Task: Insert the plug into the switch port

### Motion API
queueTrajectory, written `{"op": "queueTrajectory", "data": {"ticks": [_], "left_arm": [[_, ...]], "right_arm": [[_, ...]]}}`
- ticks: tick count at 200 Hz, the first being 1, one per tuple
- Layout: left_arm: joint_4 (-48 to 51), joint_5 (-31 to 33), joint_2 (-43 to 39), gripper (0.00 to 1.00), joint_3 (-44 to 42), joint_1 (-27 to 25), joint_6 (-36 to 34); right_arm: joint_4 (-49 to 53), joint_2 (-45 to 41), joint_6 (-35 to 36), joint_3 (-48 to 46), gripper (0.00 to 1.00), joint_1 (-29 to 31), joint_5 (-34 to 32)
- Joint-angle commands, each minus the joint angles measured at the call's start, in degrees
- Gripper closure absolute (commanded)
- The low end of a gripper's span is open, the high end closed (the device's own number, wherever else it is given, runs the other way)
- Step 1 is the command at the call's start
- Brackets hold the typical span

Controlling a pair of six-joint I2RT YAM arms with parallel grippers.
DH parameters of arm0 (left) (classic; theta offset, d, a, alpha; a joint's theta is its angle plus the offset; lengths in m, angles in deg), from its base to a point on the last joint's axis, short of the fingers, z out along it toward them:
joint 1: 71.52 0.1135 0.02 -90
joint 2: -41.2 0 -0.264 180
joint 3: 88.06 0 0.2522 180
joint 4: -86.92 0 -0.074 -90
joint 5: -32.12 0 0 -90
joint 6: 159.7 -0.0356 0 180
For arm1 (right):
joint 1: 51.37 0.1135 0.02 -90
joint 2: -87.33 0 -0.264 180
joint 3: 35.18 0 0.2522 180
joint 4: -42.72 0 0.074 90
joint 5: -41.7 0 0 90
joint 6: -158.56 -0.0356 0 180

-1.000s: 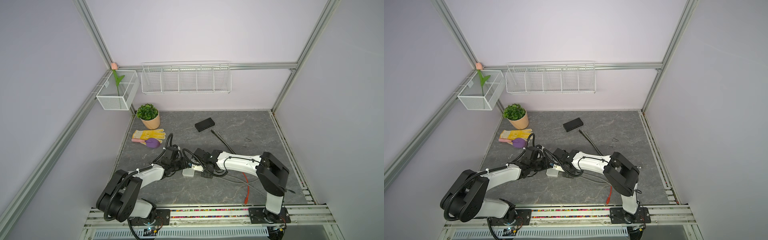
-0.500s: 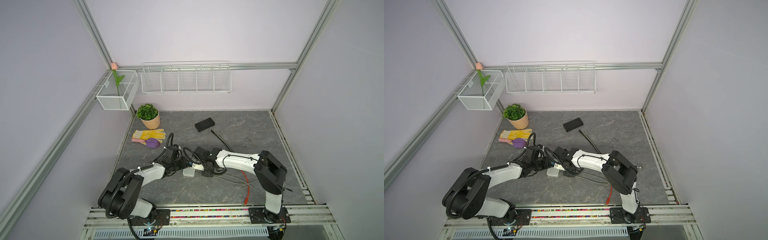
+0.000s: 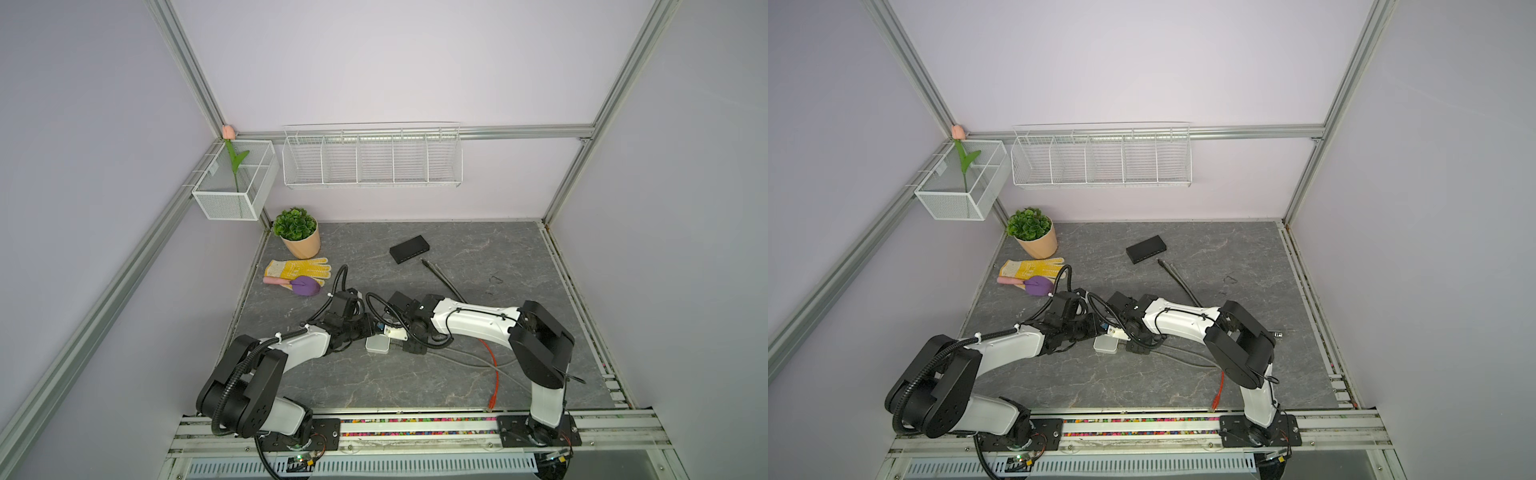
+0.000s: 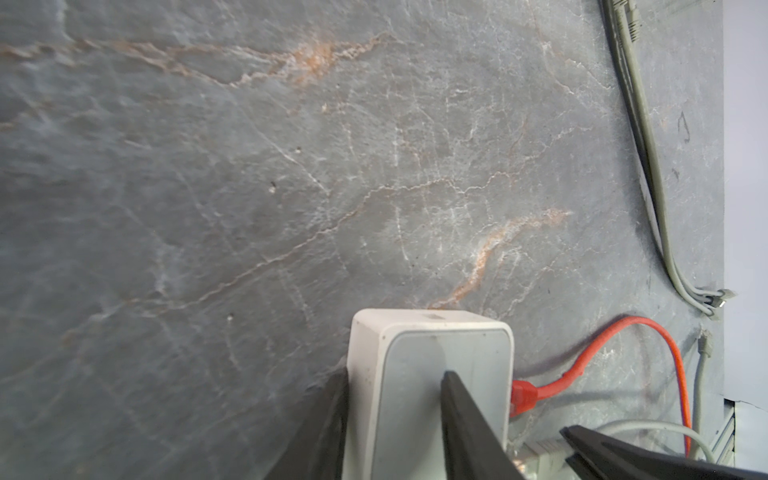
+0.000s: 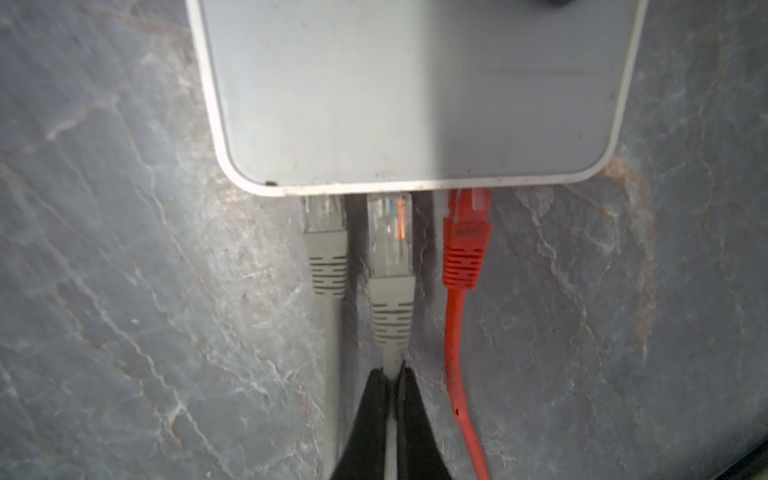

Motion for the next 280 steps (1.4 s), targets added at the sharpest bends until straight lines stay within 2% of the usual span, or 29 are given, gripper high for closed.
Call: {"op": "queueTrajectory", "data": {"ticks": [1,57,120,228,280], "left_arm": [[1.0,0.1,0.8,0.65,1.2,-0.2,-0.7],[1.0,0.0,0.4,0.65,1.0,-0.2,-0.8],[1.1,0.0,0.1,0.65,1.0,-0.2,-0.9],[0.4,-0.5,0.6,0.66,0.3,-0.3,-1.0],[0.1,-0.1,0.8,0.66,-0.1,-0.3,-0.9]], "right_arm": [[0.7,1.0,0.2,0.6,0.93,-0.2,1.6],[0.9,2.1,-0.8,0.7,0.93,-1.3,0.6],[0.3,1.6,-0.7,1.0,0.93,-1.4,3.8],[0.2,4.3,-1.0,3.4,0.93,-1.7,3.3],[-0.2,3.0,-0.9,2.6,0.93,-1.6,5.3]]}}
